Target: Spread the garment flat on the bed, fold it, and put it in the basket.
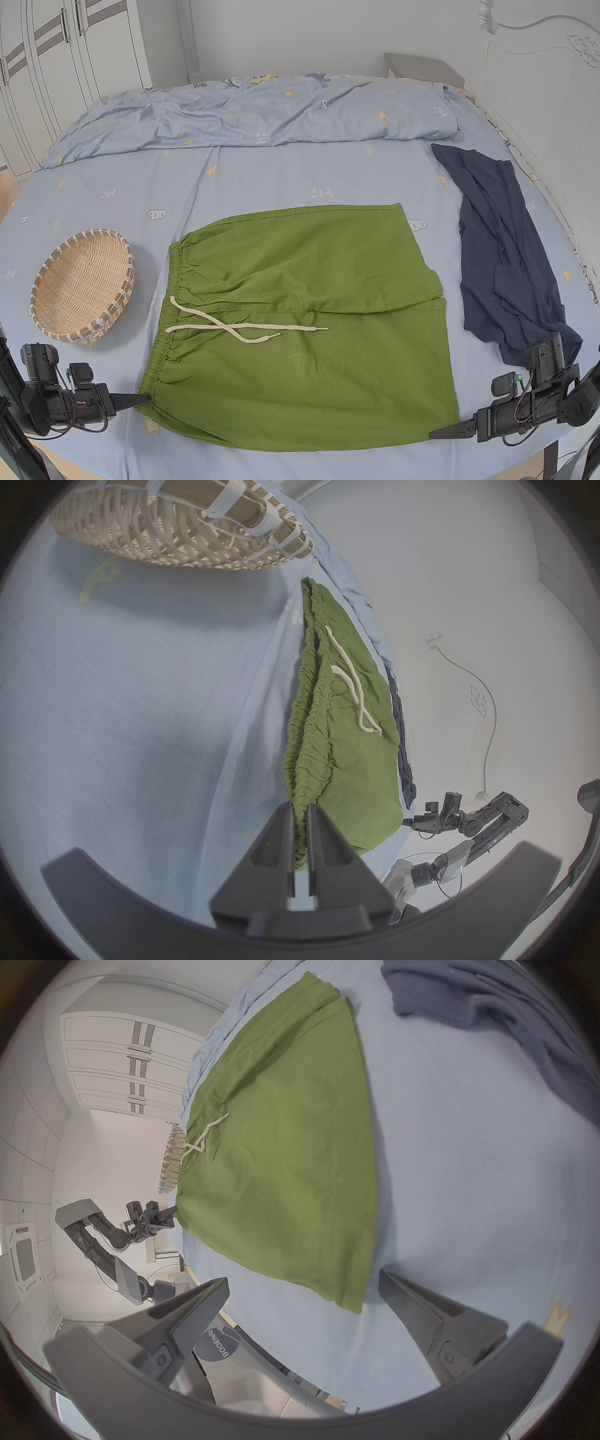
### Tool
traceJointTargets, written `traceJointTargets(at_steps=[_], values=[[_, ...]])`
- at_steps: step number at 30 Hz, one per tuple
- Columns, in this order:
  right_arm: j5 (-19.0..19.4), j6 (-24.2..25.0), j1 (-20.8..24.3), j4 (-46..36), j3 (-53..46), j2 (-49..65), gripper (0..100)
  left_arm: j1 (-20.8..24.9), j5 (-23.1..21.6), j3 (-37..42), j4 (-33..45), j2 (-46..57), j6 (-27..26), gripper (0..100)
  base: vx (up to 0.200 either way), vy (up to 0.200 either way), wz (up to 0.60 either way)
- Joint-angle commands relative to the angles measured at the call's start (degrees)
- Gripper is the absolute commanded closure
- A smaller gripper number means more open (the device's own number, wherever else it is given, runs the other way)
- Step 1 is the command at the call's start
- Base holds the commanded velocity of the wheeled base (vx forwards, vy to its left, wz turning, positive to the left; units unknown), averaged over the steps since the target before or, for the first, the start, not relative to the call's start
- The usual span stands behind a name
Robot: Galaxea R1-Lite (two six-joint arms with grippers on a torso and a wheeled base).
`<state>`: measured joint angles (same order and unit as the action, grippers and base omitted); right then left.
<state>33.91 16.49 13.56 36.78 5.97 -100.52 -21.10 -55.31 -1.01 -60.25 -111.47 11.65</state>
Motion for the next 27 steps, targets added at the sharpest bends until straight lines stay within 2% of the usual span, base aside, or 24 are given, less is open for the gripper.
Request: traceJointTargets(at_steps=[1, 9, 10, 13, 14, 21, 25, 27], values=[[0.2, 0.0, 1.5, 2.9, -0.8, -6.3, 0, -0.3, 0.0, 0.9, 0.0, -0.2, 0.0, 100, 0.0, 0.0, 0.0], [1.7, 0.0, 1.1, 10.6, -2.3, -11.0, 0, -0.2, 0.0, 0.9, -0.2, -0.2, 0.0, 100, 0.0, 0.0, 0.0], [2.7, 0.1, 0.8, 14.5, -3.1, -12.4, 0, -0.2, 0.0, 0.9, -0.4, -0.5, 0.0, 100, 0.0, 0.0, 0.0], [3.2, 0.3, 0.6, 18.2, -4.6, -13.5, 0, -0.2, 0.0, 0.8, -0.5, -0.9, 0.0, 100, 0.0, 0.0, 0.0], [3.2, 0.3, 0.6, 19.2, -5.0, -13.7, 100, -0.2, 0.0, 0.8, -0.6, -1.0, 0.0, 100, 0.0, 0.0, 0.0], [3.4, 0.4, -1.4, 21.8, -6.0, -14.3, 100, -0.2, 0.0, 0.8, -1.0, -1.3, 0.0, 100, 0.0, 0.0, 0.0], [4.0, 0.3, -2.7, 20.9, -6.0, -14.2, 100, -0.3, 0.0, 0.8, -1.0, -1.4, 0.0, 100, 0.0, 0.0, 0.0], [4.5, 0.1, -3.6, 17.8, -6.0, -12.7, 100, -0.8, 0.1, 0.8, -0.4, -1.2, 0.1, 100, 0.0, 0.0, 0.0]])
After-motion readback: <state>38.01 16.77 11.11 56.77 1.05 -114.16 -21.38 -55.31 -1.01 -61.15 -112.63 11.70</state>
